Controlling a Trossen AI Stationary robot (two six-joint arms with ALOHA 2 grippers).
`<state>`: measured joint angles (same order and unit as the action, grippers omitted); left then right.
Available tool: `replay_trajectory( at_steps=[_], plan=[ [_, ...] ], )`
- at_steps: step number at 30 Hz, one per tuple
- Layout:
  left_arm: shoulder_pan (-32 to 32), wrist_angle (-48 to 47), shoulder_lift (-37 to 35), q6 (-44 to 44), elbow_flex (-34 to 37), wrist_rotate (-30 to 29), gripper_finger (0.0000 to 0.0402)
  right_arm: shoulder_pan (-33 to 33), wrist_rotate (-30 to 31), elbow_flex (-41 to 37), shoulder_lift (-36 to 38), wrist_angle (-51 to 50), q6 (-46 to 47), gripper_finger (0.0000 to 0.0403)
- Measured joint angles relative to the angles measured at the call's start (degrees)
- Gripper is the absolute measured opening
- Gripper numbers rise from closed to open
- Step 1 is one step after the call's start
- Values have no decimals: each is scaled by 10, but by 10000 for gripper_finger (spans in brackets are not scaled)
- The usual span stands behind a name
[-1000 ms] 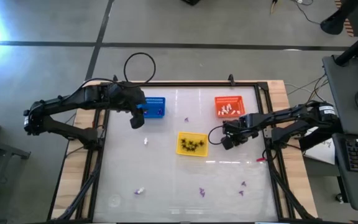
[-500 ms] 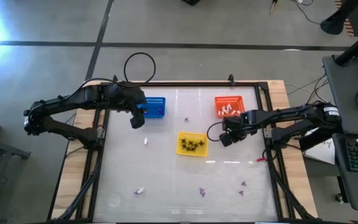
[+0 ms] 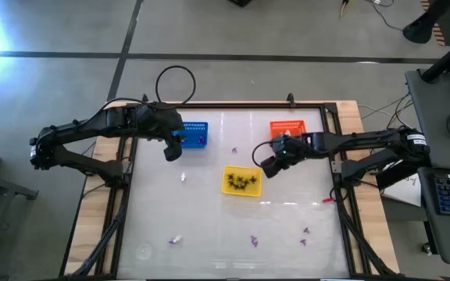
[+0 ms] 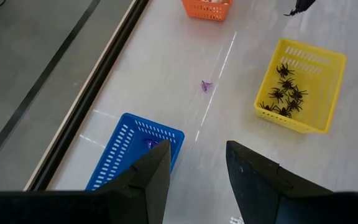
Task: Sort Halloween decoration
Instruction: Put the black spider toy into the yellow bin
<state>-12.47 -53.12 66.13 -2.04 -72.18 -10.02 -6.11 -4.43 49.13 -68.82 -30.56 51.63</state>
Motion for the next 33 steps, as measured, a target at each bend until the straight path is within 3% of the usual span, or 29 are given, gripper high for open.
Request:
replay_trajectory(
  at_steps=[11, 16, 33],
  plan=[
    [0, -2, 0, -1, 0, 0, 139, 12, -20, 20, -14, 43, -30, 8],
    [0, -4, 0, -2, 0, 0, 139, 30, -51, 17, -62, 106, -47, 8],
    [0, -17, 0, -15, 0, 0, 139, 32, -82, 71, -209, 104, -88, 9]
  ],
)
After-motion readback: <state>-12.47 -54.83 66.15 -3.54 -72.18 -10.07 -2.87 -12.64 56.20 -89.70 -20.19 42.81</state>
